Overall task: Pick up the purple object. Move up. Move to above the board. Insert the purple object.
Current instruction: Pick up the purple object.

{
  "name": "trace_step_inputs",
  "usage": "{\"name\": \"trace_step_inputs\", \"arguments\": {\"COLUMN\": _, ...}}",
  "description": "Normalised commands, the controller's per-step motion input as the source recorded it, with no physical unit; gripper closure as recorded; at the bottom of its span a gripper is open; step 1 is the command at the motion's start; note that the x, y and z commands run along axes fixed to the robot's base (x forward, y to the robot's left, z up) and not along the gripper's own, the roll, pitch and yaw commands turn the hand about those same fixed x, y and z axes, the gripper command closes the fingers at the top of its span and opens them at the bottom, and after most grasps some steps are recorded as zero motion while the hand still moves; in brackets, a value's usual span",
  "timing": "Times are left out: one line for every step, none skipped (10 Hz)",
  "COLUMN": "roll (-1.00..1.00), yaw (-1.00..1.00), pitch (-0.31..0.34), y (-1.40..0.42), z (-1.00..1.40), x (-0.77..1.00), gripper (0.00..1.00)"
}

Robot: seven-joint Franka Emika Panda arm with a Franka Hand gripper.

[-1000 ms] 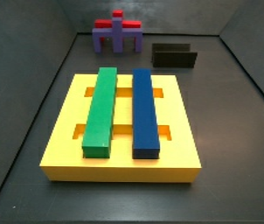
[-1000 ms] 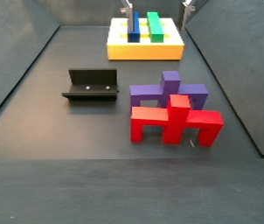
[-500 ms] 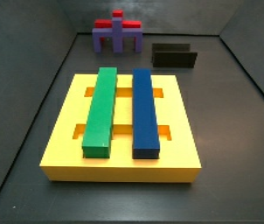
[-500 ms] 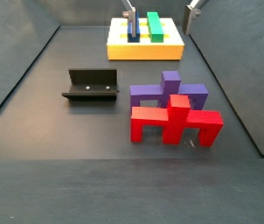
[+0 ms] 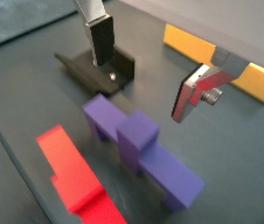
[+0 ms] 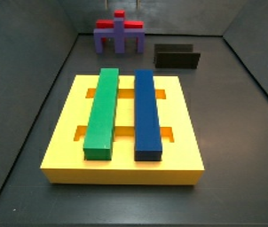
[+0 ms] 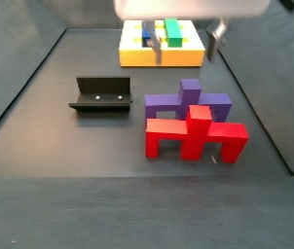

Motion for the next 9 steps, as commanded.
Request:
{"name": "trace_step_inputs", "arguments": {"roll": 0.1, "yaw": 0.0, "pitch": -0.054, "y": 0.14, "z": -0.66, "x": -0.13, "gripper": 0.0}}
{"name": "trace_step_inputs", "arguments": {"roll": 0.1, "yaw": 0.0, "pitch": -0.036, "y": 0.13, "z": -0.53, "x": -0.04, "gripper": 0.0}}
{"name": "trace_step_inputs", "arguments": {"roll": 0.03, "yaw": 0.0, "pitch": -0.02, "y": 0.12, "z": -0.39, "x": 0.0, "gripper": 0.0}}
{"name": "trace_step_inputs", "arguments": {"roll": 0.0, "yaw": 0.05, "pitch": -0.004, "y": 0.19, "z": -0.34, "x": 0.14, "gripper": 0.0}}
{"name": "trace_step_inputs", "arguments": {"roll": 0.0, "yaw": 0.07, "pitch": -0.007, "y": 0.18, "z": -0.28, "x": 0.09, "gripper": 0.0}}
{"name": "trace_step_inputs", "arguments": {"roll": -0.01, "yaw": 0.0, "pitch": -0.009, "y": 0.13, "z": -0.16, "x": 0.0, "gripper": 0.0}}
{"name": "trace_step_inputs", "arguments": {"roll": 0.0, "yaw": 0.0, "pitch": -0.013, "y": 0.0, "z": -0.09, "x": 0.0, "gripper": 0.0}}
{"name": "trace_step_inputs", "arguments": {"roll": 0.03, "yaw": 0.0, "pitch": 0.0, "y": -0.04, "z": -0.08, "x": 0.0, "gripper": 0.0}}
{"name": "trace_step_inputs", "arguments": {"roll": 0.05, "yaw": 0.0, "pitch": 0.01, "y": -0.13, "z": -0.05, "x": 0.02, "gripper": 0.0}}
